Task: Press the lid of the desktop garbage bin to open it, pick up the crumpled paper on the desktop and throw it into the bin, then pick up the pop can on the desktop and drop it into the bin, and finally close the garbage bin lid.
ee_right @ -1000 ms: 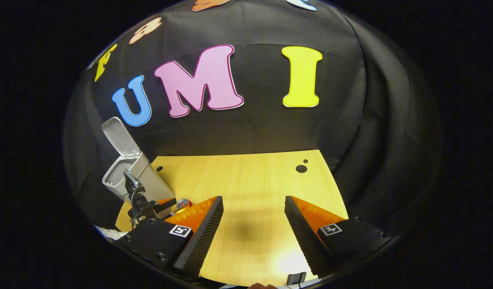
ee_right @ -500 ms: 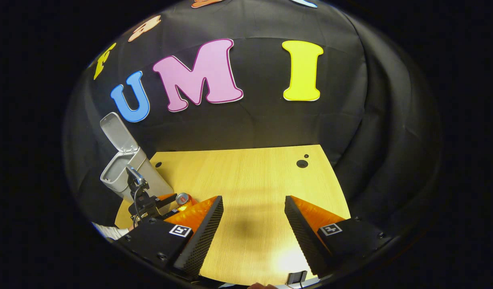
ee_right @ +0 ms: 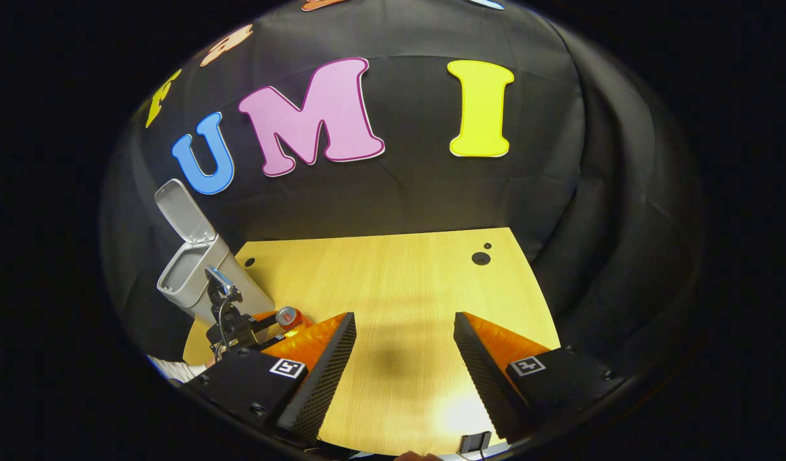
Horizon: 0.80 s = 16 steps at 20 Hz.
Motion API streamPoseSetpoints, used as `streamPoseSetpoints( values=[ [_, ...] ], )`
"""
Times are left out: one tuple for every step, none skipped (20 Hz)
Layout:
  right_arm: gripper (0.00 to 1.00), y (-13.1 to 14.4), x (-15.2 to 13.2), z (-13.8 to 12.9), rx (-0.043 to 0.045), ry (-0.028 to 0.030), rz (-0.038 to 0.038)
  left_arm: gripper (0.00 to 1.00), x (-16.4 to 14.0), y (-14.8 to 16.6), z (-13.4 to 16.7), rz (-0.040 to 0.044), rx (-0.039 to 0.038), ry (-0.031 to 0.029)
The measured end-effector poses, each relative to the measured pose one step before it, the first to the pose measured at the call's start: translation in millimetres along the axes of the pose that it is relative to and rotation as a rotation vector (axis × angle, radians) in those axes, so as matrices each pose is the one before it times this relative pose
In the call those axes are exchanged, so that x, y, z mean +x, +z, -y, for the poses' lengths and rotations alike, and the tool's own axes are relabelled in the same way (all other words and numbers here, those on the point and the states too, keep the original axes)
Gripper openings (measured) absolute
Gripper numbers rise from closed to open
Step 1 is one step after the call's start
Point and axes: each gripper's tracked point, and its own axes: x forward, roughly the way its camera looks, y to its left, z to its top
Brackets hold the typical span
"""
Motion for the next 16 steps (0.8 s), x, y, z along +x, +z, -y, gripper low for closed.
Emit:
streamPoseSetpoints(
  values=[
    [0.99, -0.47, 0.08, -0.88, 0.00097, 0.00055, -0.00078, 0.88, -0.85, 2.03, 0.43, 0.00366, 0.00589, 0.00033],
    [0.99, 0.02, 1.26, 0.10, 0.00032, 0.00082, -0.00043, 0.88, -0.97, 2.78, 0.59, 0.00898, 0.00733, -0.00157],
    [0.99, -0.17, 0.31, -0.17, -0.00016, 0.00019, -0.00075, 0.88, -1.07, 3.67, 0.86, 0.00703, 0.00921, -0.00130],
    [0.99, -0.12, 0.72, -0.73, -0.00047, 0.00172, -0.00133, 0.88, -3.30, 3.59, -0.48, 0.00433, 0.01325, 0.00345],
    [0.99, 0.36, 0.56, -1.24, -0.00052, 0.00190, -0.00025, 0.88, -2.56, 6.28, 0.15, 0.01251, 0.01034, 0.00037],
    [0.99, -0.37, 1.59, -1.21, -0.00076, 0.00367, -0.00157, 0.88, -2.61, 6.83, 2.16, 0.01554, 0.00561, -0.00814],
    [0.99, -0.29, 0.90, -2.12, -0.00011, 0.00468, -0.00197, 0.88, -2.68, 6.20, 1.63, 0.01164, 0.00378, -0.00438],
    [0.99, 0.31, 2.08, -2.64, 0.00160, 0.00678, -0.00225, 0.88, -1.46, 2.97, 0.78, 0.00881, 0.00271, -0.00446],
    [0.99, -0.36, 1.10, -3.95, -0.00039, 0.00617, -0.00131, 0.87, -0.33, 0.35, -0.47, 0.00027, -0.00054, 0.00150],
    [0.99, -0.35, 1.44, -3.42, -0.00225, 0.00430, 0.00038, 0.87, -0.46, -2.62, -2.40, -0.00574, -0.00355, 0.00463],
    [0.99, 0.26, 0.48, -3.05, -0.00340, 0.00584, 0.00126, 0.88, 0.12, -2.48, -1.42, -0.00812, -0.00869, 0.00182],
    [0.99, -0.23, -0.26, -1.96, -0.00470, 0.00320, 0.00058, 0.87, -0.01, -3.97, -2.48, -0.00814, -0.00753, 0.00613],
    [0.99, -0.08, -0.42, -1.17, -0.00442, 0.00115, -0.00031, 0.88, -0.09, -0.95, -2.19, 0.00087, -0.00953, 0.00064],
    [0.99, -1.02, 0.03, -0.16, -0.00238, -0.00100, -0.00110, 0.88, -0.07, -1.63, -1.44, -0.00211, -0.00793, -0.00134],
    [0.99, -0.46, -0.70, 1.09, 0.00097, -0.00228, 0.00030, 0.88, 1.07, -1.54, -1.00, -0.00412, -0.00255, -0.00003],
    [0.99, -0.45, -0.12, -0.01, 0.00243, -0.00204, 0.00006, 0.88, 2.08, -2.05, -0.14, -0.00575, -0.00056, -0.00159]
  ],
)
